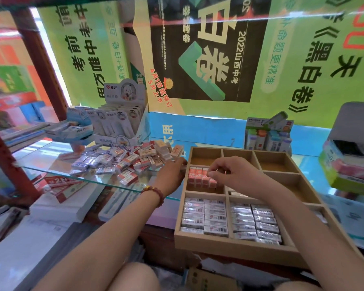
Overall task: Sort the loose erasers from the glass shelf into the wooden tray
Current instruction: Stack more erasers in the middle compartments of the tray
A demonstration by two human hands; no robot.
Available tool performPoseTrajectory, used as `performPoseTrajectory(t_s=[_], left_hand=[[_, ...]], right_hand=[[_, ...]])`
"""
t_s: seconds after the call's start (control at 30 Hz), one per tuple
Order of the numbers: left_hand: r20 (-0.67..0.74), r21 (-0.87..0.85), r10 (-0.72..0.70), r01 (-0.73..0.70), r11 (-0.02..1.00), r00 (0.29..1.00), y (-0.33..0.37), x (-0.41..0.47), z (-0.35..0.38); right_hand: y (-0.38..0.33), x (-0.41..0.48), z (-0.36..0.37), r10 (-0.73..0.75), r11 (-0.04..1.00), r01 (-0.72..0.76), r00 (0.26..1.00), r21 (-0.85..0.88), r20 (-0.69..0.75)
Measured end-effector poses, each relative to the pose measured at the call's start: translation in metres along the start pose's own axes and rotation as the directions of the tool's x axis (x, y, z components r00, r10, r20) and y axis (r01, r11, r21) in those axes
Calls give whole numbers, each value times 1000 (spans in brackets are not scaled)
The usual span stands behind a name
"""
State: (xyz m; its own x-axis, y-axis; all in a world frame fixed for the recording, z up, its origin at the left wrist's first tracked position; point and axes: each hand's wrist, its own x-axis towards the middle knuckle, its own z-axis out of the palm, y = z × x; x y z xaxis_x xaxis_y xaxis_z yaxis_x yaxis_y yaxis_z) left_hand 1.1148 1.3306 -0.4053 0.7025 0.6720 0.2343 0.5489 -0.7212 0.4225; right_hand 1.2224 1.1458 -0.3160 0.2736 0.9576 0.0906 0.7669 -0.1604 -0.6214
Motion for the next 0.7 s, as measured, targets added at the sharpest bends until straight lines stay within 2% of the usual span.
performPoseTrajectory(t_s=[0.13, 0.2, 0.27, 0.37, 0.47, 0.6, 0.7], left_hand=[[71, -25, 1, 1, 1000, 997, 0, -9, -9], [92, -92, 3, 5, 996, 996, -2, -19, -15], [59, -139, 45, -36, 990, 997, -2, -28, -24], [-66, -205, 139, -149, 967, 988, 9, -33, -44], [-153, -181, 272, -297, 938, 950, 41, -37, -66], [-127, -79, 470, -481, 873, 873, 78, -49, -75], [-131, -85, 523, -535, 840, 842, 88, -54, -76]], right_hand=[[6, -3, -5, 30, 999, -30, 1000, 10, -1], [8, -4, -6, 42, 999, -42, 999, 6, 2], [10, -6, -8, 53, 999, -53, 999, 11, -1], [9, -5, -8, 52, 996, -50, 998, 72, -28], [-3, -4, -5, 42, 967, -36, 999, 254, -16], [-16, -6, -1, 72, 805, -81, 997, 588, 38], [-14, -9, -6, 94, 730, -99, 995, 677, 44]])
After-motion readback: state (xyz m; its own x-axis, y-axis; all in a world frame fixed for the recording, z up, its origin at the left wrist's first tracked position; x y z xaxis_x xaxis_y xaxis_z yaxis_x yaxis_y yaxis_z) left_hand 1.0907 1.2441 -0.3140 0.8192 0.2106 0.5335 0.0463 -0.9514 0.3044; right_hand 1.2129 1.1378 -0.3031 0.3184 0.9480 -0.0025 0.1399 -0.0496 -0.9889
